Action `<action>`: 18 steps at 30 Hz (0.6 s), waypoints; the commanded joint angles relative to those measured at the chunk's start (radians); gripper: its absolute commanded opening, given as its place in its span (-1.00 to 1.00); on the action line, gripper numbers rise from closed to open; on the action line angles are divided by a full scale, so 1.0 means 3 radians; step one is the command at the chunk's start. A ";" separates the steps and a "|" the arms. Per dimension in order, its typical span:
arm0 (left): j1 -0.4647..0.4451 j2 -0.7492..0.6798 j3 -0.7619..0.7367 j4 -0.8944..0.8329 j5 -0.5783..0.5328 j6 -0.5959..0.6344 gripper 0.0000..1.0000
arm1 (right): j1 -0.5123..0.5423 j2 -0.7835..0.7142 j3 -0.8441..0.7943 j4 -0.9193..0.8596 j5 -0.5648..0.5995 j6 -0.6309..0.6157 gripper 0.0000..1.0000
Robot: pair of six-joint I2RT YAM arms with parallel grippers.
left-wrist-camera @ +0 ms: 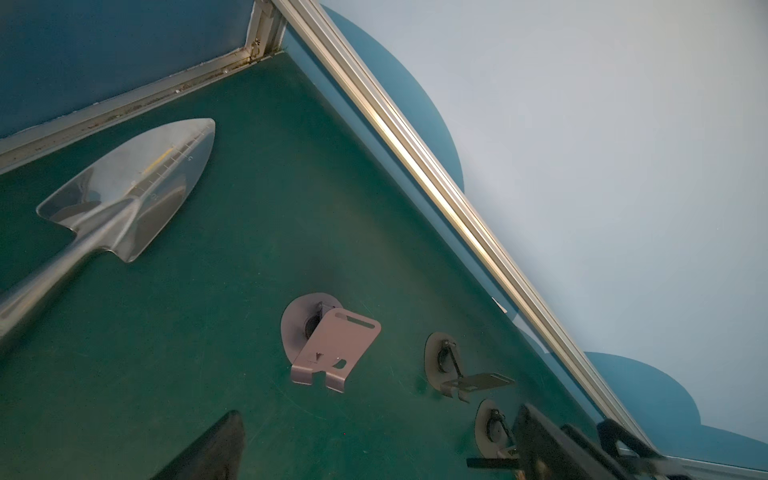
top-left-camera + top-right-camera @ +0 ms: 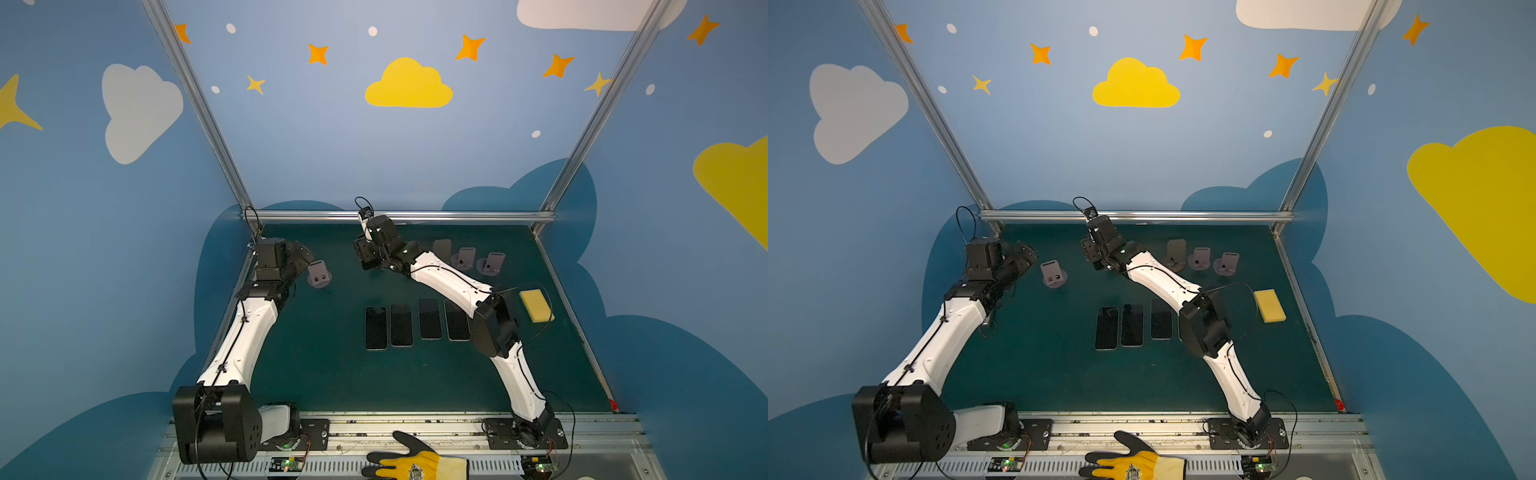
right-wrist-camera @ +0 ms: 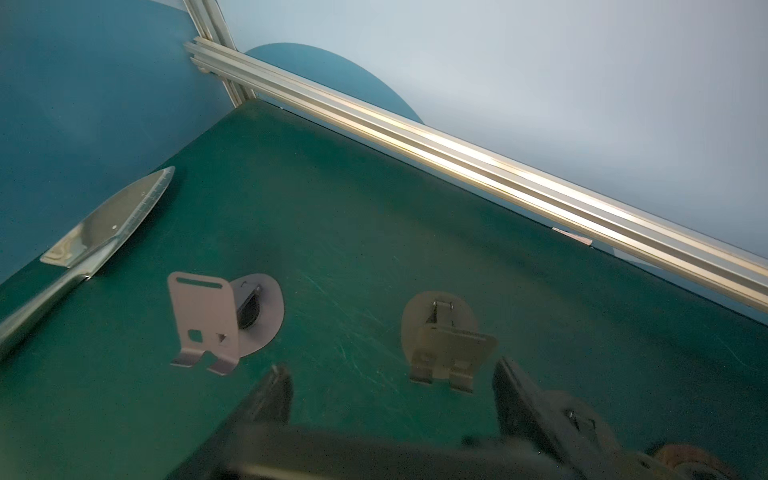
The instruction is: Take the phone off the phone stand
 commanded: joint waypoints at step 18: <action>-0.0039 -0.0036 -0.0069 -0.0259 -0.0695 -0.0269 0.99 | 0.0831 -0.0535 -0.0696 -0.0205 0.0947 0.1315 0.02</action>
